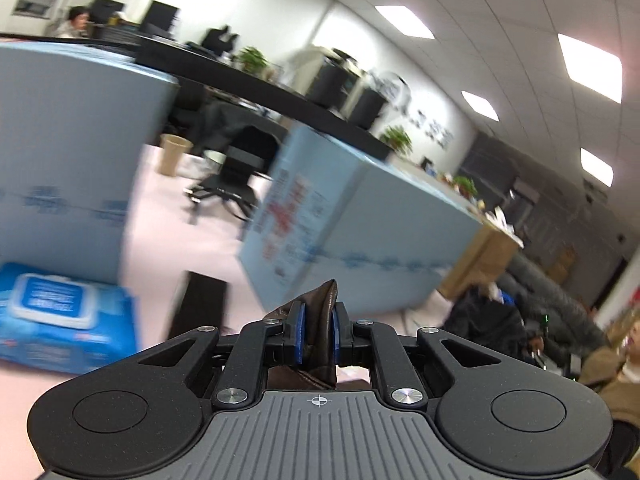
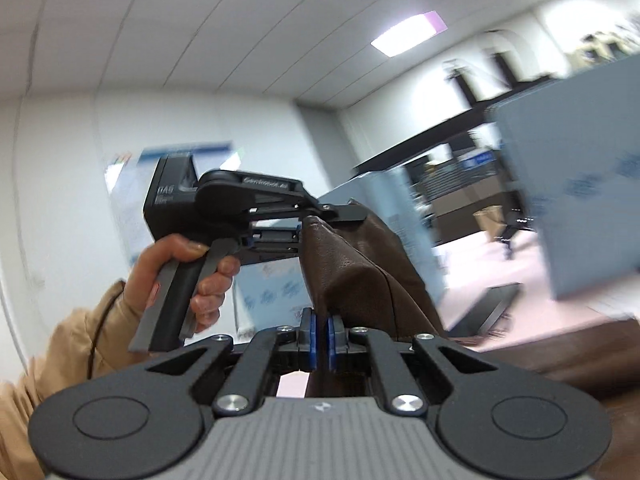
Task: Fold clothes
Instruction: 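Lift the jacket by the collar with both grippers and fold it over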
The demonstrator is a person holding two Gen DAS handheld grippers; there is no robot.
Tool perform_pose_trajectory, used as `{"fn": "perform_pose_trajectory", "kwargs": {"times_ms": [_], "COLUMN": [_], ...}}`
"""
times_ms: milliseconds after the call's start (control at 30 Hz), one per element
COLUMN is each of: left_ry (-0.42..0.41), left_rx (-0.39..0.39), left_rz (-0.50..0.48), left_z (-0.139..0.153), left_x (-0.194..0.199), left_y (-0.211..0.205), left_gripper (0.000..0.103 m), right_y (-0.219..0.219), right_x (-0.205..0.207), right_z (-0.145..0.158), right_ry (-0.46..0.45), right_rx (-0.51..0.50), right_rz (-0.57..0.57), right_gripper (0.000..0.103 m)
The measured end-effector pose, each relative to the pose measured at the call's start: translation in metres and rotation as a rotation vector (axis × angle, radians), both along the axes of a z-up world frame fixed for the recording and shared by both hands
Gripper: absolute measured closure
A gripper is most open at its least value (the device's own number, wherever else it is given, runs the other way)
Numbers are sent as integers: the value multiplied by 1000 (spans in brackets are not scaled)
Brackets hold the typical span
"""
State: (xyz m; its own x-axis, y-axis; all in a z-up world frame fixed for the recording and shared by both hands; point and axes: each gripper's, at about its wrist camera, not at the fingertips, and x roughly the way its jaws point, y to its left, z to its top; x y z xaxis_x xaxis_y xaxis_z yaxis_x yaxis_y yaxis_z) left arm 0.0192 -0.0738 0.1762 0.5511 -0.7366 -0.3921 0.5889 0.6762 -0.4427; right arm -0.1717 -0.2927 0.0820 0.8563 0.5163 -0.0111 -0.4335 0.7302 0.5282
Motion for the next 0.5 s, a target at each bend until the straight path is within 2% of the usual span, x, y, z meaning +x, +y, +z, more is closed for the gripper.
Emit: {"fn": "perform_pose_trajectory", "kwargs": {"times_ms": [167,300,500], "left_ry": [22,41,97], "left_rx": [65,127,186], "left_rz": [-58,-74,-112], "left_z": [-14,-30,-63], "left_x": [-11,-18,-17], "left_y": [-75,-110,-147], "left_gripper": [91,91,91], "right_y": [-48,-78,-105], "right_x": [-29,-41,-54], "right_z": [-30,-58,-86], "right_ry": [25,102,219], "right_rx": [177,291,388], "right_rz": [-63,-98,-145], "right_gripper": [97,97,97]}}
